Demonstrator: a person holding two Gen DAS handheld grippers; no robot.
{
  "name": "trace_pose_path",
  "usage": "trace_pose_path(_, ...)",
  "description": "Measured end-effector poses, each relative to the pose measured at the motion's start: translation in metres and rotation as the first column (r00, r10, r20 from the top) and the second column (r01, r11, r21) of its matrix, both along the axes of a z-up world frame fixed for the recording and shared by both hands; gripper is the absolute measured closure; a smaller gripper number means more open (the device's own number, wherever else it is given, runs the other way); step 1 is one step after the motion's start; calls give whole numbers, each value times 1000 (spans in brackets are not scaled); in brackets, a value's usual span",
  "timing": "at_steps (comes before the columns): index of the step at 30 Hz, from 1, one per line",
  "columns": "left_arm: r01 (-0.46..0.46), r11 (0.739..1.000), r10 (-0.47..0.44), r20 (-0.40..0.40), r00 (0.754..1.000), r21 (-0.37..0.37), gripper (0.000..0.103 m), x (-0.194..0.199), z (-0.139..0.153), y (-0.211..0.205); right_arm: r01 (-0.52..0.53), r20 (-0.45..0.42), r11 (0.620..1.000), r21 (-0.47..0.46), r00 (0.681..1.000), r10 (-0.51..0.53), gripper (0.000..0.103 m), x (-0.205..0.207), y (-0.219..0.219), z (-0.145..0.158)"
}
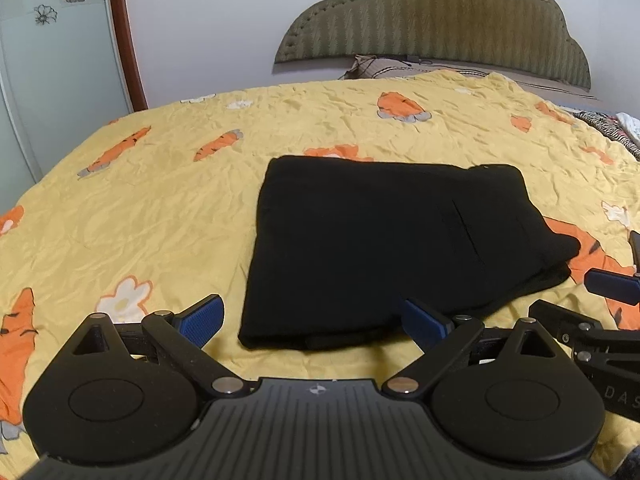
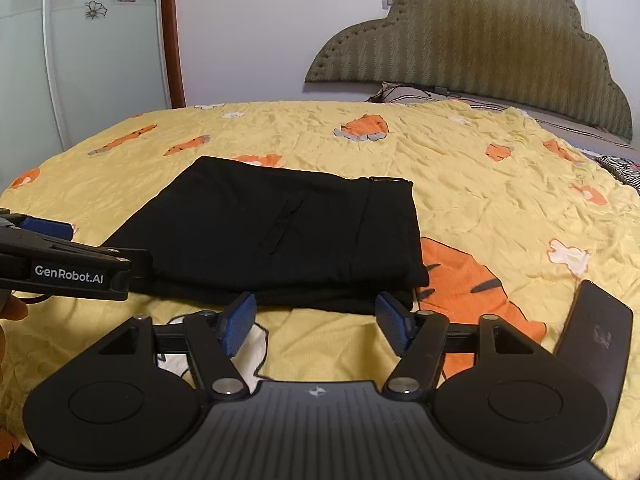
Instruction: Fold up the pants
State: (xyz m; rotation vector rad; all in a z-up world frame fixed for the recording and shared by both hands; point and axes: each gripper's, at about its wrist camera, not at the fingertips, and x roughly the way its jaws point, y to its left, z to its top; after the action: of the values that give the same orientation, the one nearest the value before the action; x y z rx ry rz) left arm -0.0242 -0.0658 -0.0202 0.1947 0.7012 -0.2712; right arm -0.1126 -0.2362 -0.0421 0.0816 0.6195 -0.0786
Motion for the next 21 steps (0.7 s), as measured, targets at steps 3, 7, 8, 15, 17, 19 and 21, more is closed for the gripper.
trace_pose_path(3,-8,1000,8,-4,1000,1,6,-1,-2,-1,7,4,1000,-5,1000,-7,32,-5,0,-1)
trace_pose_path(7,-8,1000,7,12,1000,20,6,-5,-1,-5,13,12,1000,13,1000,-14,32,-8,-3,0)
trace_pose_path(8,-6,1000,5,14,1000,23,6,-6,-1,-6,14,14,1000,16,1000,-14,32,-8,-3,0)
trace_pose_path(15,2,1000,-2,15,1000,17,6,-9,0,-8,23,10,999,23,1000,-23,32,-8,-4,0)
trace_pose_path(17,5,1000,-5,13,1000,7,6,-9,0,-7,21,3,999,24,1000,-21,32,-8,-4,-1)
trace_pose_path(19,6,1000,-6,3,1000,-1,6,-8,-2,-6,24,-6,999,25,1000,-24,30,-9,-3,-3)
trace_pose_path(21,-2,1000,2,-4,1000,-5,6,-7,-4,-4,23,-10,1000,17,1000,-23,28,-9,-1,-4)
